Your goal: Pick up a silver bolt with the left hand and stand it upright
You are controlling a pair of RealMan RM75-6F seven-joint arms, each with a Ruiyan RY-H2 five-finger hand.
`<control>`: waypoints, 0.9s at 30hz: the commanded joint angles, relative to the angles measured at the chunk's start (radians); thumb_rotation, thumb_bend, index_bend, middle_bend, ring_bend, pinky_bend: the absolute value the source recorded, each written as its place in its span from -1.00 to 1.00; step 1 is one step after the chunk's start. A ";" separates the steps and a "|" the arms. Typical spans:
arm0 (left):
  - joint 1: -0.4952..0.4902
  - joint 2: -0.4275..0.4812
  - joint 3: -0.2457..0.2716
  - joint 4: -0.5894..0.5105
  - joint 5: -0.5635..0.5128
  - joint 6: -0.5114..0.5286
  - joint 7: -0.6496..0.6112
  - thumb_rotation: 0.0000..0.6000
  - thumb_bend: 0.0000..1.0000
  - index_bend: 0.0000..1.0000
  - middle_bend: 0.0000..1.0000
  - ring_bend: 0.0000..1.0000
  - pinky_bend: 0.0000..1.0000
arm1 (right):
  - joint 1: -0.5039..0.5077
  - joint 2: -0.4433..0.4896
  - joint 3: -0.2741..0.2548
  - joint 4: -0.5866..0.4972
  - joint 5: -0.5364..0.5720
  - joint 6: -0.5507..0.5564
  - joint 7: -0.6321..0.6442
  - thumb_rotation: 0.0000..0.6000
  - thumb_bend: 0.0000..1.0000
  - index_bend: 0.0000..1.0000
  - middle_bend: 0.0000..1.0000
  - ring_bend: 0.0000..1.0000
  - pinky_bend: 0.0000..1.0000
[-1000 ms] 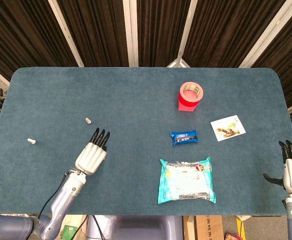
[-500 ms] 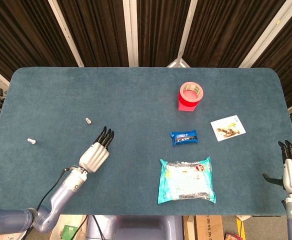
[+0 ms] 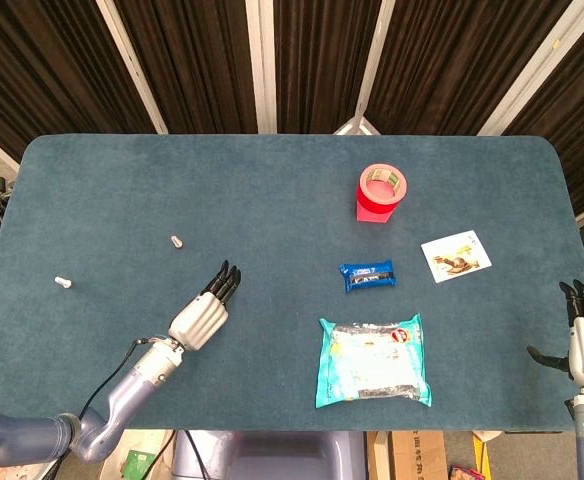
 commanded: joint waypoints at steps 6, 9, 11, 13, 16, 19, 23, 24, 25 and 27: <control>0.006 -0.011 -0.004 0.018 0.029 -0.006 0.026 1.00 0.09 0.11 -0.92 -1.00 -1.00 | 0.000 0.000 0.001 0.002 0.000 -0.002 0.003 1.00 -0.99 -0.77 -0.99 -1.00 -1.00; 0.010 -0.015 -0.006 0.026 0.038 -0.009 0.034 1.00 0.10 0.11 -0.92 -1.00 -1.00 | 0.000 0.001 0.001 0.001 0.000 -0.002 0.003 1.00 -0.99 -0.77 -0.99 -1.00 -1.00; 0.012 -0.015 -0.007 0.030 0.041 -0.012 0.037 1.00 0.09 0.11 -0.92 -1.00 -1.00 | 0.000 0.001 0.001 0.001 0.000 -0.002 0.003 1.00 -0.99 -0.77 -0.99 -1.00 -1.00; 0.015 -0.017 -0.009 0.033 0.041 -0.015 0.040 1.00 0.09 0.10 -0.92 -1.00 -1.00 | 0.000 0.001 0.001 0.001 0.001 -0.002 0.004 1.00 -0.99 -0.77 -0.99 -1.00 -1.00; 0.018 -0.018 -0.013 0.036 0.047 -0.018 0.045 1.00 0.08 0.09 -0.92 -1.00 -1.00 | 0.000 0.001 0.001 0.001 0.002 -0.002 0.003 1.00 -0.99 -0.77 -0.99 -1.00 -1.00; 0.023 -0.018 -0.016 0.036 0.052 -0.019 0.044 1.00 0.06 0.08 -0.92 -1.00 -1.00 | 0.000 0.001 0.000 0.001 0.002 -0.003 0.002 1.00 -0.99 -0.77 -0.99 -1.00 -1.00; 0.028 -0.020 -0.022 0.038 0.052 -0.025 0.055 1.00 0.02 0.05 -0.92 -1.00 -1.00 | 0.000 0.001 0.001 0.001 0.003 -0.004 0.002 1.00 -0.99 -0.77 -0.99 -1.00 -1.00; 0.029 -0.020 -0.023 0.037 0.051 -0.026 0.058 1.00 0.02 0.04 -0.92 -1.00 -1.00 | 0.000 0.001 0.001 0.001 0.003 -0.003 0.002 1.00 -0.99 -0.77 -0.99 -1.00 -1.00; 0.031 -0.020 -0.025 0.036 0.051 -0.028 0.060 1.00 0.02 0.04 -0.92 -1.00 -1.00 | 0.000 0.002 0.001 0.000 0.003 -0.002 0.002 1.00 -0.99 -0.77 -0.99 -1.00 -1.00; 0.032 -0.021 -0.026 0.035 0.056 -0.029 0.062 1.00 0.01 0.03 -0.92 -1.00 -1.00 | -0.001 0.002 0.001 -0.001 0.003 -0.002 0.003 1.00 -0.99 -0.77 -0.99 -1.00 -1.00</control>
